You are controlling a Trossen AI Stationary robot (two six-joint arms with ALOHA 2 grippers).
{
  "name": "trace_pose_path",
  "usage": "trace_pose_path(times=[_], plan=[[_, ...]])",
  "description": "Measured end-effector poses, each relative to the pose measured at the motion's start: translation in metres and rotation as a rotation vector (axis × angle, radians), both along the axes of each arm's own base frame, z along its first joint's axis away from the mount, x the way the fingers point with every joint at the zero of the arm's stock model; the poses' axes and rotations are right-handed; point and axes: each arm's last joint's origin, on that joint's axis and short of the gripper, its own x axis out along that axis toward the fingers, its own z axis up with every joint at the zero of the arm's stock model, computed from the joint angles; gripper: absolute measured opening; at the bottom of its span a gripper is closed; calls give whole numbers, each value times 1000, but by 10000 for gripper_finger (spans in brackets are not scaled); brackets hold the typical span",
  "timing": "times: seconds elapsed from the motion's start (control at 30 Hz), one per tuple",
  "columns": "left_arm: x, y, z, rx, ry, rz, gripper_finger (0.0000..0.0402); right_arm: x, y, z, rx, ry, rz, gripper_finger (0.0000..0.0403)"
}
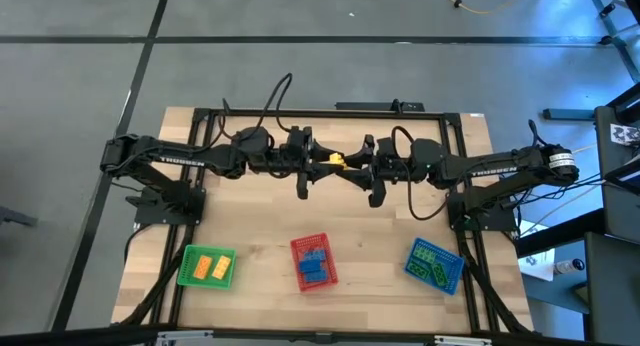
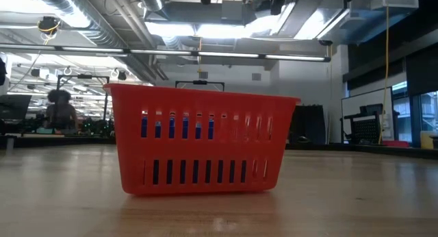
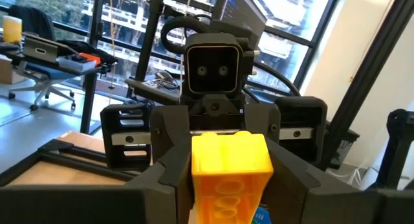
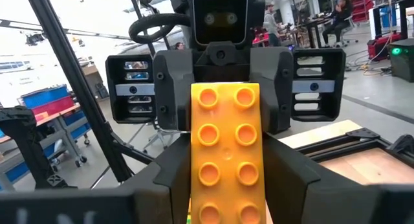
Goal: Sort & place blocks by color
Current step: Put the yellow game piece into the green bin
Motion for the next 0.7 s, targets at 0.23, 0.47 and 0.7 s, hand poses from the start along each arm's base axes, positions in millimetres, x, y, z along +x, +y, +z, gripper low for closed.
trace_pose_path(times=[0.23, 0.47, 0.7], plan=[[0, 0, 0, 0, 2, -10, 129, 0, 1, 0, -17, -1, 10, 202], [0, 2, -1, -16, 5, -6, 129, 0, 1, 0, 25, 6, 21, 247], [0, 2, -1, -18, 6, -7, 129, 0, 0, -3, 32, 44, 20, 293]])
